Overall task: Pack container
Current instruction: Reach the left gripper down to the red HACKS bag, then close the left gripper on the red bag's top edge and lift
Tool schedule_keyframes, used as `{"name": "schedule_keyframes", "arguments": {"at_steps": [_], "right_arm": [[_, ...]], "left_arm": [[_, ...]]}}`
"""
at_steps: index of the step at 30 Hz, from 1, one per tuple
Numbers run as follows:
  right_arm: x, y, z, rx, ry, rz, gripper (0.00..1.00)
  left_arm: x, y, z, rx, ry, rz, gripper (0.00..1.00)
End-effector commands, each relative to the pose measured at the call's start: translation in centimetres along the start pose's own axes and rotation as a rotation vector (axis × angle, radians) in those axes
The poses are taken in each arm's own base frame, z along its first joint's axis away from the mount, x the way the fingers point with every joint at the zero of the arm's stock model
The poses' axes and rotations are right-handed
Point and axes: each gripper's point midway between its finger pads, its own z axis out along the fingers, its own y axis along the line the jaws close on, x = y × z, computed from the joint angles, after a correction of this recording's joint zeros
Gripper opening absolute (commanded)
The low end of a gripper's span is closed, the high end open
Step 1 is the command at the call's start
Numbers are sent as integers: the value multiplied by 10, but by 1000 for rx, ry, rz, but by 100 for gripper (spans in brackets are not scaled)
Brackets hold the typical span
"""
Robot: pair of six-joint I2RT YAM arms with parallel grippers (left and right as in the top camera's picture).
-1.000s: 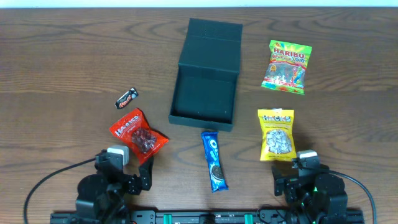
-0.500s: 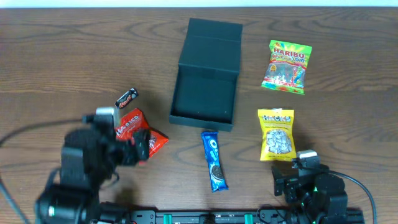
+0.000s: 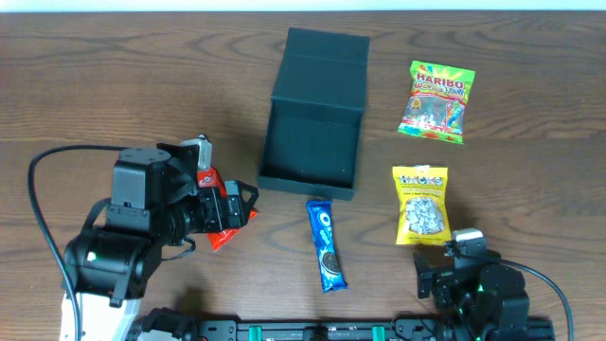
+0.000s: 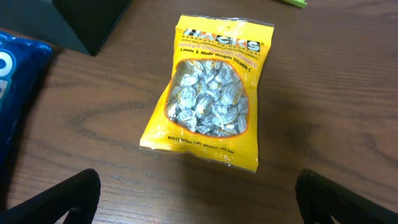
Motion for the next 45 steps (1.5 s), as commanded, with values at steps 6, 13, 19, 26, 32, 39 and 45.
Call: {"name": "schedule_keyframes", "arguments": {"at_steps": [6,13,19,26,32,39,45], "right_arm": [[2,0,1,-3,5,-1,99],[2,0,1,-3,5,-1,99],[2,0,1,-3,5,-1,99],[2,0,1,-3,5,-1,99],[2,0,1,-3,5,-1,99],[2,0,1,-3,5,-1,99],[2,0,1,-3,5,-1,99]], "left_arm": [[-15,23,-1,-128,-78,-271,95],[5,72,33,-373,43,-696,95],[12,110,61,-499,149,-804,95],[12,131,84,-544,187,-841,95],[13,145,100,-584,213,-811,95],[28,162,107,-650,242,-789,95],[44,171,117,-645,247,-781,95]]}}
